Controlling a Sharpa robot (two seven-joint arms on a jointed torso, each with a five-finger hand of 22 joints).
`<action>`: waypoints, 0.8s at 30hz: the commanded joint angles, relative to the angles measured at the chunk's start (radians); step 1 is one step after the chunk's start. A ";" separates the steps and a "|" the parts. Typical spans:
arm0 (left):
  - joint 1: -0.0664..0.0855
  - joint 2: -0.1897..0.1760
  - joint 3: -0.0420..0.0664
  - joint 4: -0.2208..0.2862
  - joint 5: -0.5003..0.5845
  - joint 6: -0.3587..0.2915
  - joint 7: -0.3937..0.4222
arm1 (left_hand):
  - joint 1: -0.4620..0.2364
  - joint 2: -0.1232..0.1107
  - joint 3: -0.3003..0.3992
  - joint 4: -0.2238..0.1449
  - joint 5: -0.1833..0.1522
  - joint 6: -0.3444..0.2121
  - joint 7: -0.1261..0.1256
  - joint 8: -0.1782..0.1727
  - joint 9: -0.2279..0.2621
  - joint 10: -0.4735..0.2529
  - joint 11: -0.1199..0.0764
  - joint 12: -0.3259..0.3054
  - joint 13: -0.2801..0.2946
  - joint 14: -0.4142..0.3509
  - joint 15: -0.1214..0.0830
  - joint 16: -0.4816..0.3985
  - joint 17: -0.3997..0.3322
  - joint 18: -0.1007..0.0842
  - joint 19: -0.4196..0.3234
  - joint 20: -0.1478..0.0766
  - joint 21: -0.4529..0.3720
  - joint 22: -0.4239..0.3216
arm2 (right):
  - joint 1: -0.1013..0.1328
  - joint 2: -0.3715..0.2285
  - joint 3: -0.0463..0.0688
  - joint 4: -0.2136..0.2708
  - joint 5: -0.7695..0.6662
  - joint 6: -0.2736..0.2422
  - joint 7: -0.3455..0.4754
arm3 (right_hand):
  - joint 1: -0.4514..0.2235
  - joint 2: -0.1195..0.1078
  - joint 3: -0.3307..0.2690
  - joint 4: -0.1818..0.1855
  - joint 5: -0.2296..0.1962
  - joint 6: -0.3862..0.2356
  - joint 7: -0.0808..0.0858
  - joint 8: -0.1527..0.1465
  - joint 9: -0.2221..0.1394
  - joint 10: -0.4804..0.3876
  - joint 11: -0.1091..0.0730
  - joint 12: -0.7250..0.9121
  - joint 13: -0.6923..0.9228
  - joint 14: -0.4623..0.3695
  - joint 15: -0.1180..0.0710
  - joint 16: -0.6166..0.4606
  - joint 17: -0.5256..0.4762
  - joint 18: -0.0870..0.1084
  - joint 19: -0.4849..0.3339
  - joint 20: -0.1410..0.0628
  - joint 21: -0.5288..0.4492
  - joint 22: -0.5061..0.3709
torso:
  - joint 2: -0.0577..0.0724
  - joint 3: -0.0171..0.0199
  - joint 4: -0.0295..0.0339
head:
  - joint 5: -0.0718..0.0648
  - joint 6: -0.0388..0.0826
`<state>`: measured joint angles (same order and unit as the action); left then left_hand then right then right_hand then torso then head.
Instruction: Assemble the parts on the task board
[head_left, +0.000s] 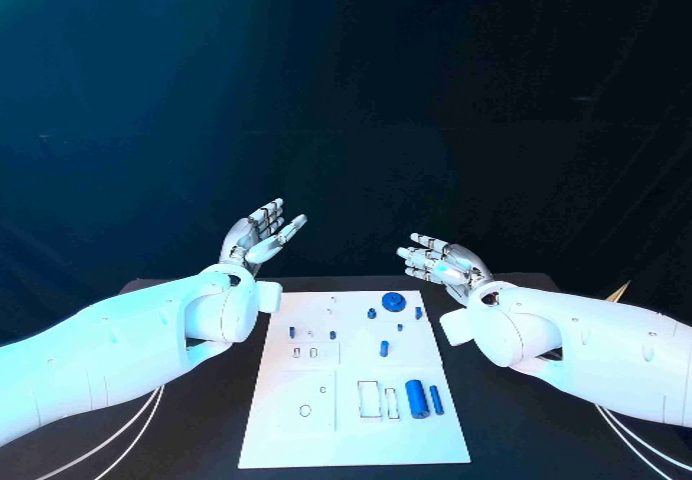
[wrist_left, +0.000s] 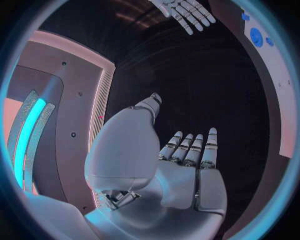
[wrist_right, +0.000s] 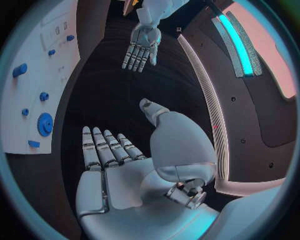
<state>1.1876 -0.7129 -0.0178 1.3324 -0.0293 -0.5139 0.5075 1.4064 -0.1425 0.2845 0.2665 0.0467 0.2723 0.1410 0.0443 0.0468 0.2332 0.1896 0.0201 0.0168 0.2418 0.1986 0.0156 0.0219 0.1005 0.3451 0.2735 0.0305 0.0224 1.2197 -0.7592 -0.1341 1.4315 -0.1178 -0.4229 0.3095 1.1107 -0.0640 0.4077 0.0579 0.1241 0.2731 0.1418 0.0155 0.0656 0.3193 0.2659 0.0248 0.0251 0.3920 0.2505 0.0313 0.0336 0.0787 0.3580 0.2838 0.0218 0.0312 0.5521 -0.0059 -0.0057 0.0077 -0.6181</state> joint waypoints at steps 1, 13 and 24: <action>0.002 0.003 0.000 -0.003 -0.003 0.010 0.001 | 0.044 0.002 -0.003 0.025 0.025 0.030 0.102 0.017 0.021 0.039 0.016 0.012 0.016 0.030 0.012 0.019 0.019 0.023 0.025 0.009 0.012 0.021 | 0.012 0.003 -0.008 -0.012 -0.017 0.041 -0.022 | 0.136 -0.021 0.051 -0.078 0.016 0.104 0.156 0.042 0.031 0.167 0.000 0.024 0.021 0.167 -0.008 0.038 0.031 0.039 0.133 0.007 0.039 0.023 | 0.000 0.0000 -0.0001 | 0.000 0.000; 0.002 -0.059 0.000 0.042 0.007 0.008 0.040 | 0.060 0.029 0.092 -0.026 0.018 0.516 0.103 0.151 0.106 0.663 0.022 0.076 0.050 0.610 -0.016 0.147 0.109 0.083 0.494 0.012 0.140 0.063 | 0.034 -0.002 -0.013 -0.078 -0.479 -0.042 -0.008 | 0.227 -0.057 0.118 -0.163 0.016 0.556 0.097 0.146 0.103 0.643 -0.068 0.044 0.038 0.563 -0.081 0.100 0.067 0.105 0.492 -0.001 0.052 0.035 | 0.025 -0.0106 0.0103 | -0.013 -0.030; 0.005 -0.120 0.000 0.120 0.007 0.040 0.016 | 0.048 0.011 0.147 -0.043 0.016 0.575 0.091 0.162 0.111 0.754 -0.002 0.053 0.048 0.720 -0.048 0.172 0.156 0.085 0.586 -0.017 0.175 0.065 | 0.064 0.006 -0.011 -0.108 -0.759 -0.036 -0.073 | 0.206 -0.098 0.171 -0.146 0.015 0.658 0.069 0.168 0.107 0.770 -0.106 0.042 0.039 0.726 -0.133 0.139 0.088 0.107 0.653 -0.052 0.071 0.043 | 0.053 -0.0161 0.0305 | -0.032 -0.038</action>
<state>1.1904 -0.8276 -0.0185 1.4382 -0.0222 -0.4848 0.5280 1.4669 -0.1227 0.4114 0.2329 0.0466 0.8384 0.2144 0.1921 0.1404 0.9637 0.1949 0.0832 0.0513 0.9546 0.1536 0.1744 0.1614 0.1626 0.9050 0.2547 0.1934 0.0731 1.2803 -0.7562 -0.1461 1.3262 -0.8354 -0.4681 0.2504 1.3076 -0.1360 0.5124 -0.0748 0.1242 0.8507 0.2109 0.1513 0.1523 0.9920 0.1870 0.0560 0.0506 1.0122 0.1467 0.1357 0.0921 0.1707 0.8911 0.2589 0.0638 0.0574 0.5939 -0.0191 0.0165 -0.0198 -0.6537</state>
